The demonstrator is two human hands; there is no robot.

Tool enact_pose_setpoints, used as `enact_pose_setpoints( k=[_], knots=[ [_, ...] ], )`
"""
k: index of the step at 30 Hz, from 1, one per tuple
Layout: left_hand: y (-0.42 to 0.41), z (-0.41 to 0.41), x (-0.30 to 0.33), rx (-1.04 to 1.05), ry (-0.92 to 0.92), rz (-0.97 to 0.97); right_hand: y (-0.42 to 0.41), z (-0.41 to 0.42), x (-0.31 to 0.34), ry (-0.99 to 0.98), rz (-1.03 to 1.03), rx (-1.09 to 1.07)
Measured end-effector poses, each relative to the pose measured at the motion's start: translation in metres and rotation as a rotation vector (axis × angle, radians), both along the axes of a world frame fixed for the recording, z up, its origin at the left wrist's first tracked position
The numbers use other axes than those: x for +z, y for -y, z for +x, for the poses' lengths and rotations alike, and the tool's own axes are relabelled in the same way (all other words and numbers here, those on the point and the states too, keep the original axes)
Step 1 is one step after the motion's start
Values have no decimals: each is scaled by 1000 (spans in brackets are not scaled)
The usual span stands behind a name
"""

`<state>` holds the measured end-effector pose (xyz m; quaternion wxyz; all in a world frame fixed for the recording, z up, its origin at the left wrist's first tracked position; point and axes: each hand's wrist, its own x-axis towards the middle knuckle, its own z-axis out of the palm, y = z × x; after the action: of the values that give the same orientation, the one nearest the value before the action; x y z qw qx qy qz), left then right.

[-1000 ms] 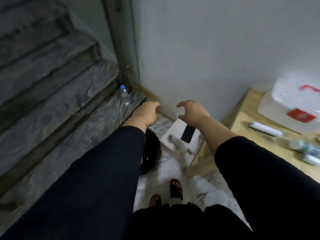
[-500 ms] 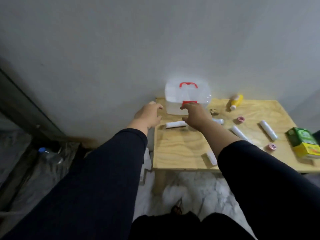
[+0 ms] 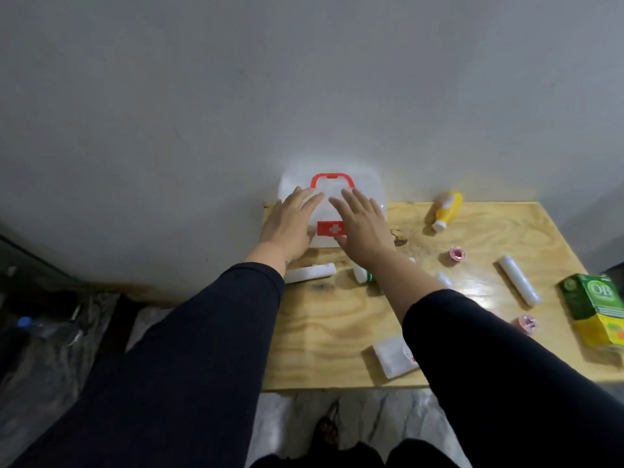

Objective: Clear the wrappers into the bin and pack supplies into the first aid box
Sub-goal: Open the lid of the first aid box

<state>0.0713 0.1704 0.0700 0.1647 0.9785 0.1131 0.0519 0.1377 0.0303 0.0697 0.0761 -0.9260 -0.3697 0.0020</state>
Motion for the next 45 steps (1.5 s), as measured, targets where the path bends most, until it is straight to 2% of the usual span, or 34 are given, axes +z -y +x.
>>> enact_pose_setpoints(
  k=[4,10,20,30,35,40,45],
  knots=[
    [-4,1,-20,14,112,93,1,6,-22,147,-72,9],
    [-4,4,-32,35,158,166,-4,10,-42,269,-129,-33],
    [-1,3,-16,23,143,150,7,8,-14,187,-133,98],
    [-3,3,-11,9,106,200,3,11,1,85,-63,91],
    [-13,6,16,-87,33,242,5,14,17,91,-13,81],
    [-21,17,49,-80,58,226,17,19,40,169,20,-32],
    [-23,33,67,-40,150,182,35,24,37,56,10,-261]
  ],
)
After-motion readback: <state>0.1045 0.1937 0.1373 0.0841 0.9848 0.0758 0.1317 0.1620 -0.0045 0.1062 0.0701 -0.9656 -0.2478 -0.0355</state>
